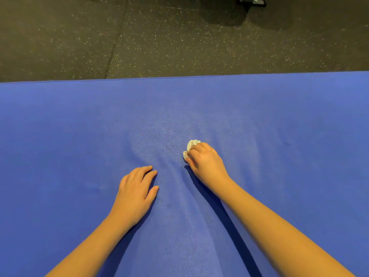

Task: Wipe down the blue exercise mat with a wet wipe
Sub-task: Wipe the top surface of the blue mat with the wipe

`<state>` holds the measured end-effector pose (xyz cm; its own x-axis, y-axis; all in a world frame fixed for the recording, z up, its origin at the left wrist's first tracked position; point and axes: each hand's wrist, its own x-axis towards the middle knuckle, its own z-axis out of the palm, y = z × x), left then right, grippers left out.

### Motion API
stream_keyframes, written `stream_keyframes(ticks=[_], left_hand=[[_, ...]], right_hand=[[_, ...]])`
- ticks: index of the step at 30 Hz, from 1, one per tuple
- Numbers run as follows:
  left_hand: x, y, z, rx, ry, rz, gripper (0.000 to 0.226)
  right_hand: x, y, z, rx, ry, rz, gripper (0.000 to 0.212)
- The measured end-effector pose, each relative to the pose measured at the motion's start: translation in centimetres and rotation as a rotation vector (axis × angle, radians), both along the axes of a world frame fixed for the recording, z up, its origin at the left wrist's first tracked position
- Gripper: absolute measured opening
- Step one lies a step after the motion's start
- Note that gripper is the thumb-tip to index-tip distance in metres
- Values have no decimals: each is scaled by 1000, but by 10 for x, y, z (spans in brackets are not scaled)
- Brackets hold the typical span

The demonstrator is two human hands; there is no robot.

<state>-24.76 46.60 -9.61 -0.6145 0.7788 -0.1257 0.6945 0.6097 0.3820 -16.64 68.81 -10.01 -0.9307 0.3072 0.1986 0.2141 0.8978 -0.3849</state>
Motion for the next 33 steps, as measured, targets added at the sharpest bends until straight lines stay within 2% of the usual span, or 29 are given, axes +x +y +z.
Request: stream_keyframes(ticks=[4, 7, 8, 12, 15, 18, 20, 21, 24, 26, 29, 33], left_hand=[[-3, -2, -1, 10, 9, -23, 51], [-5, -3, -2, 15, 4, -20, 49], [-6, -3, -2, 19, 2, -18, 49], [-14, 0, -2, 49, -8, -31, 47], [-22, 4, -1, 57, -10, -45, 48], [-32, 9, -2, 46, -2, -40, 50], [-38, 12, -2, 29, 13, -44, 50], [-42, 13, -3, 19, 21, -47, 51], [-52, 16, -5, -13, 28, -30, 53], [-59, 17, -7, -51, 40, -11, 56], [-69, 18, -10, -125, 82, -27, 58], [-76, 18, -11, -177, 92, -69, 60]], right_hand=[[-13, 1, 4, -92, 2, -100, 14], [-16, 2, -2, -63, -84, -107, 38], [-16, 0, -6, -39, -95, -107, 39], [-15, 0, -14, -37, -48, -98, 11], [-26, 11, -14, -20, 13, -116, 27], [-35, 17, -10, -95, -58, -142, 11], [-40, 19, -7, -177, -161, -233, 37], [-42, 21, -8, -192, -182, -273, 42], [-45, 17, -13, -137, -110, -277, 13], [-42, 17, -19, -79, -42, -241, 26], [-42, 31, -19, 22, -2, -157, 28], [-70, 56, -23, -52, 56, -340, 38]])
